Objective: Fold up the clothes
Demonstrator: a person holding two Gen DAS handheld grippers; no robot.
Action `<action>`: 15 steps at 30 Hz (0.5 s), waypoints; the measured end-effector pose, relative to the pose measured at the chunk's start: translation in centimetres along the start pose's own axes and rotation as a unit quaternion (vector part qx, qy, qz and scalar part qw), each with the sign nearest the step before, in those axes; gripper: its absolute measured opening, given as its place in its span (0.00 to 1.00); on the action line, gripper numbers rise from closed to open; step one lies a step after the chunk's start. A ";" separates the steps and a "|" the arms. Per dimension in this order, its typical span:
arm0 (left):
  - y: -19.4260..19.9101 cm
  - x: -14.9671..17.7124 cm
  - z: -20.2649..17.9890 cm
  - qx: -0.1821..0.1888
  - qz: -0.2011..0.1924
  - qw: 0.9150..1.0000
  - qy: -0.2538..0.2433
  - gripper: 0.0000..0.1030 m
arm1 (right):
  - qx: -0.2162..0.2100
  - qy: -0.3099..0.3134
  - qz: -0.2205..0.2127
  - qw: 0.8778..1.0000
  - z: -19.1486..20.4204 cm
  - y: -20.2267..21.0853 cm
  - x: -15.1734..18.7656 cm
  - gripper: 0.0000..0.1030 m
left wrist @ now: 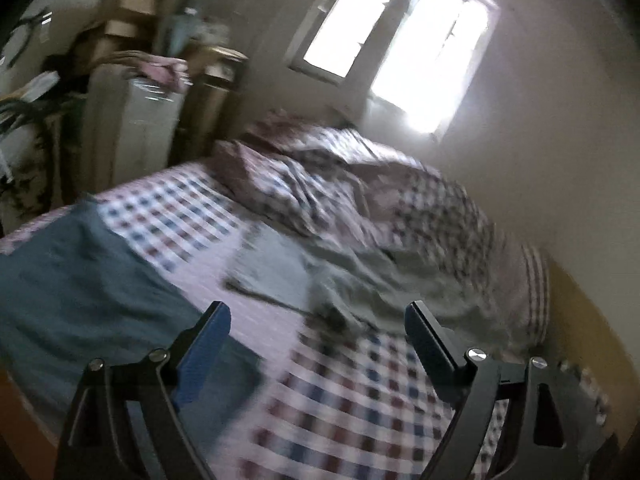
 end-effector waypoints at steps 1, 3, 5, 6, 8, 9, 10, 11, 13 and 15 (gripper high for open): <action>-1.3 1.3 -2.1 0.009 0.014 1.000 -0.014 0.89 | 0.011 -0.014 -0.004 1.000 -1.5 0.3 -0.1 0.86; -3.9 4.1 -6.4 0.027 0.043 0.998 -0.042 0.89 | 0.039 -0.049 -0.010 0.998 -4.4 0.8 0.1 0.93; -6.5 7.4 -10.7 0.045 0.075 0.993 -0.081 0.89 | 0.066 -0.093 -0.012 0.993 -7.7 1.2 0.6 0.97; -7.5 9.0 -12.6 0.055 0.090 0.990 -0.097 0.89 | 0.074 -0.116 -0.007 0.990 -9.1 1.1 1.0 0.97; -9.6 12.4 -16.3 0.071 0.123 0.982 -0.128 0.89 | 0.086 -0.154 0.002 0.984 -11.6 0.8 1.8 0.99; -10.4 13.9 -17.8 0.077 0.135 0.978 -0.139 0.89 | 0.100 -0.176 0.007 0.979 -13.2 0.6 2.4 1.00; -11.3 15.3 -19.3 0.083 0.145 0.974 -0.150 0.89 | 0.112 -0.194 0.012 0.975 -14.6 0.4 2.7 1.00; -12.3 16.7 -20.7 0.089 0.156 0.971 -0.159 0.89 | 0.122 -0.206 0.016 0.971 -15.6 0.1 3.0 1.00; -13.8 18.8 -22.6 0.097 0.172 0.965 -0.170 0.89 | 0.148 -0.232 0.027 0.961 -18.0 -0.5 3.5 1.00; -15.7 20.6 -24.3 0.102 0.190 0.960 -0.178 0.89 | 0.173 -0.253 0.042 0.951 -20.3 -1.4 4.0 1.00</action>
Point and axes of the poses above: each gripper's, at about its wrist camera, not at the fingertips, and y roughly against the way its jaws point, z to its left, x to its underside, the point moved 7 cm from there along -y, roughly the way its jaws point, and after that the axes turned 5 degrees about x, right-handed, at the moved point
